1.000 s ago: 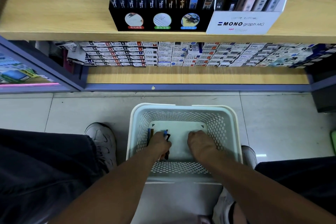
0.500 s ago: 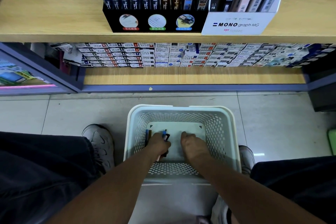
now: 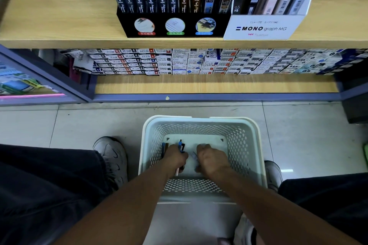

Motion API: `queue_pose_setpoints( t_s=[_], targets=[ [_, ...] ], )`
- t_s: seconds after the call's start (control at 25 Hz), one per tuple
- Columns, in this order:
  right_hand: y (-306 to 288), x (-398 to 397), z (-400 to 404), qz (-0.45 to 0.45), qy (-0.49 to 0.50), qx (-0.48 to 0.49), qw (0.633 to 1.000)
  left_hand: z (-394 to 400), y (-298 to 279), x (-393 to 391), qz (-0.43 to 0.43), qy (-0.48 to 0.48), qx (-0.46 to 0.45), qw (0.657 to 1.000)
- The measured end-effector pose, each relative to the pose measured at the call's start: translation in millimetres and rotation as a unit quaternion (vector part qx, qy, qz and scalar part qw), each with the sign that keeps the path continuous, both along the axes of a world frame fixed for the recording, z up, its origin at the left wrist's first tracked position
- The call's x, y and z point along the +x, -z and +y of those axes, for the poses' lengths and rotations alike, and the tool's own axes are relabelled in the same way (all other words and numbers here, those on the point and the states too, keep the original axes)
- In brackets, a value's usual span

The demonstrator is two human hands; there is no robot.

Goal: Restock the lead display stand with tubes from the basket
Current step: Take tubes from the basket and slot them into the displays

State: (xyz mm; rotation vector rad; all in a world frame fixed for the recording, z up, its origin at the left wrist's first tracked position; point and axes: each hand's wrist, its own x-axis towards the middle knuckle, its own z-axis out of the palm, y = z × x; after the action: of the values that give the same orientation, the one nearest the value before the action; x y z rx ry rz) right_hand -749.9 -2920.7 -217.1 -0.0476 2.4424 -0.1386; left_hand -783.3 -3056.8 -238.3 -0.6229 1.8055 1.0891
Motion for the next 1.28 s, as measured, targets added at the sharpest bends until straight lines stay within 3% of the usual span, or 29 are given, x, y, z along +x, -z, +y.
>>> queue_pose_setpoints(
  t_s=[0.52, 0.68, 0.8, 1.0, 1.28],
  targets=[
    [1.1, -3.1, -7.2, -0.008, 0.005, 0.008, 1.0, 3.0, -6.6, 2.7, 0.007, -0.008, 0.026, 1.0],
    [-4.8, -9.7, -0.4, -0.022, 0.131, -0.058, 0.989, 5.2, -8.5, 1.7, 0.014, -0.045, 0.063, 0.997],
    [-16.7, -23.5, 6.3, -0.056, 0.217, -0.148, 0.963, 5.1, -17.2, -1.1, 0.043, -0.058, 0.126, 0.989],
    [-55.8, -34.1, 15.9, -0.046, 0.252, -0.297, 0.92, 7.9, -61.0, -9.5, 0.037, -0.104, 0.197, 0.974],
    [-147.3, -32.9, 40.9, -0.098, 0.317, -0.532, 0.779, 9.3, -155.2, -12.6, 0.104, -0.106, 0.244, 0.958]
  ],
)
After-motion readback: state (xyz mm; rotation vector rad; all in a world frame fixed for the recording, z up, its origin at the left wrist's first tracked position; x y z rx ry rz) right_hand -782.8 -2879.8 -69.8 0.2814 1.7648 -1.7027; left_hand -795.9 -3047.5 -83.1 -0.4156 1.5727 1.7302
